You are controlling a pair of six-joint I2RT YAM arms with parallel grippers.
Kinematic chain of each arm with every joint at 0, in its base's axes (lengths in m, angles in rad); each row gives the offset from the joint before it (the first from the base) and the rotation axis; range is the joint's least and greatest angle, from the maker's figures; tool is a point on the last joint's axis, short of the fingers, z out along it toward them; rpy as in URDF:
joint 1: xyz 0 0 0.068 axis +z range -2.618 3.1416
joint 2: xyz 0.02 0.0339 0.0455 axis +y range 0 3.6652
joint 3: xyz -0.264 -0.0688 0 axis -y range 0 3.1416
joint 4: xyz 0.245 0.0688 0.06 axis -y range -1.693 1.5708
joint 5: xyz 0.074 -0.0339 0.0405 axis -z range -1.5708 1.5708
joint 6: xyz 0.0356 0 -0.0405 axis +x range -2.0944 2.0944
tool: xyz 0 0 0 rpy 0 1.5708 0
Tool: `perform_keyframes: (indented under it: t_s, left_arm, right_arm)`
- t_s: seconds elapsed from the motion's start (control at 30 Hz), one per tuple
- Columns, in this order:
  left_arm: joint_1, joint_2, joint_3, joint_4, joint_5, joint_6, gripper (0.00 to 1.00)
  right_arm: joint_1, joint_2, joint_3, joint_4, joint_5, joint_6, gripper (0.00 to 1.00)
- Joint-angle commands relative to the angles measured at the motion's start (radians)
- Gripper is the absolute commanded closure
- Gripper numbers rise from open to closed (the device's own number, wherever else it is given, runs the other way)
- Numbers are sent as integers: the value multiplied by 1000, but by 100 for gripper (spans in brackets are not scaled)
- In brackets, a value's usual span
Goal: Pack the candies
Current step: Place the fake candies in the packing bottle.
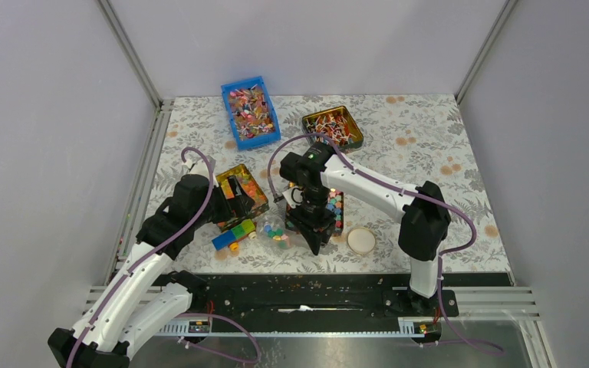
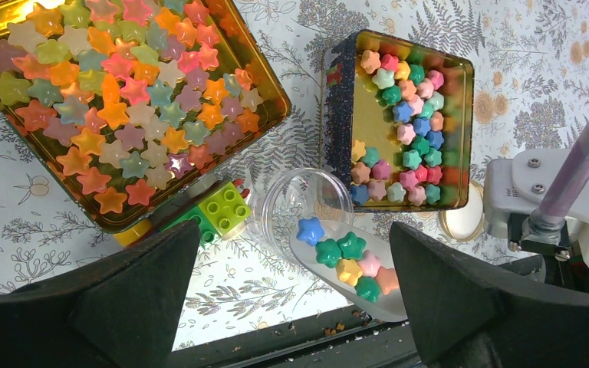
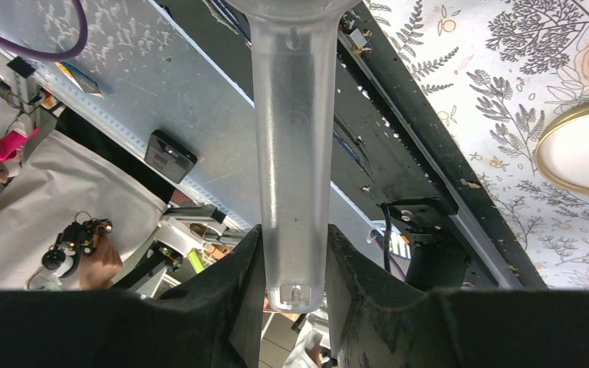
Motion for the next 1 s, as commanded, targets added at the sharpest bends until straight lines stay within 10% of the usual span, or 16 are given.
perform_keyframes:
  t_s: [0.0, 0.97]
  left_arm:
    - [5, -9, 4, 9, -6, 7, 1]
    - [5, -21, 13, -17, -6, 4, 1]
  right_arm:
    - [0, 19, 40, -42, -52, 26, 100]
    - [-25, 18, 47, -64, -105, 81, 100]
